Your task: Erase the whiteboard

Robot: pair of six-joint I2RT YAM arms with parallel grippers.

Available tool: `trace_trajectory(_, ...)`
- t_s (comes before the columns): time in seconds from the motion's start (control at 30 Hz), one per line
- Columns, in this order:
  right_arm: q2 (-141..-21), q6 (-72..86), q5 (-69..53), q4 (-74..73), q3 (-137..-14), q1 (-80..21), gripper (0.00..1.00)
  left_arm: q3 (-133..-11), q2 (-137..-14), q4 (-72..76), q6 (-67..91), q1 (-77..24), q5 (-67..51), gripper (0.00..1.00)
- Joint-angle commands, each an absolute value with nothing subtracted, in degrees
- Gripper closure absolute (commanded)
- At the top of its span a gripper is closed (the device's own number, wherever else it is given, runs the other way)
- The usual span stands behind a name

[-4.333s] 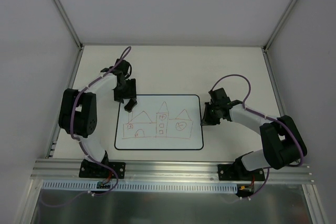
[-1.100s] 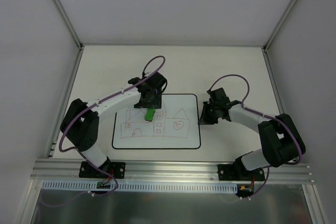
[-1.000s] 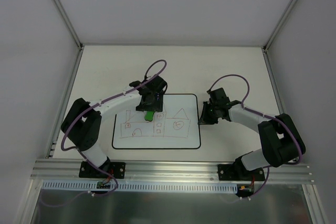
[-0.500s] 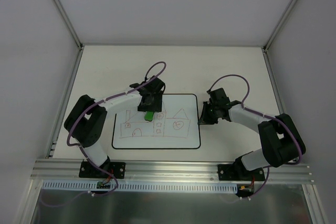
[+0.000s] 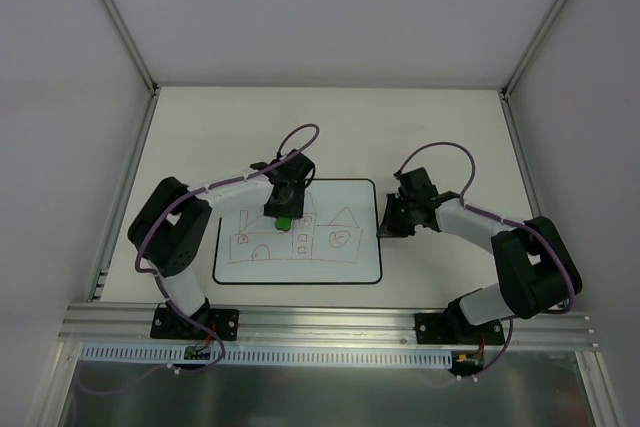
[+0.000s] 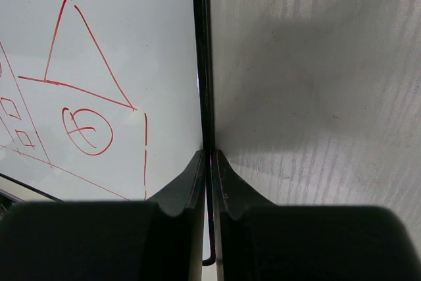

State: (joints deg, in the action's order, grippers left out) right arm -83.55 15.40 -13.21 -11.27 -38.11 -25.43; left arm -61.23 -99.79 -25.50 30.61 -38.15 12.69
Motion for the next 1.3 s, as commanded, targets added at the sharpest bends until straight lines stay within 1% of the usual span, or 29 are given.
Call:
trace_trajectory(0.0, -85.87, 14.41, -10.55, -14.06, -36.12, -25.93, 0.92, -60.56, -99.58, -25.49, 29.36, -37.27, 14.15, 0.51)
trace_trajectory(0.17, -86.13, 14.41, -10.63, -14.06, -36.21, -25.93, 0.92, -60.91, -99.32, -25.58, 28.92, -37.26, 13.27, 0.55)
trace_trajectory(0.37, -86.13, 14.41, -10.63, -14.15, -36.12, -25.93, 0.92, -60.38, -97.3, -25.58, 28.48, -37.26, 13.27, 0.52)
trace_trajectory(0.67, -86.4, 14.41, -10.81, -14.15, -36.3, -25.93, 0.92, -59.94, -96.5, -25.66, 28.04, -36.91, 13.19, 0.51)
trace_trajectory(0.83, -86.66, 14.5, -10.81, -14.06, -36.3, -25.93, 0.92, -60.12, -96.15, -25.66, 28.12, -36.83, 12.22, 0.51)
trace_trajectory(1.0, -86.84, 14.5, -10.9, -13.97, -36.39, -25.93, 0.92, -60.12, -95.89, -25.66, 28.3, -36.83, 12.13, 0.54)
trace_trajectory(1.07, -86.75, 14.59, -10.81, -13.97, -36.39, -25.84, 0.92, -60.03, -95.63, -25.66, 28.39, -36.83, 12.13, 0.6)
trace_trajectory(1.17, -86.92, 14.59, -10.55, -13.97, -36.39, -25.93, 0.92, -59.77, -95.45, -25.66, 28.39, -36.83, 12.3, 0.66)
trace_trajectory(1.2, -86.92, 14.5, -10.55, -13.97, -36.3, -25.93, 0.92, -59.59, -95.36, -25.75, 28.3, -36.74, 12.39, 0.73)
trace_trajectory(1.27, -86.92, 14.59, -10.11, -13.97, -36.3, -25.84, 0.92, -59.24, -94.92, -25.75, 28.3, -36.65, 12.65, 0.77)
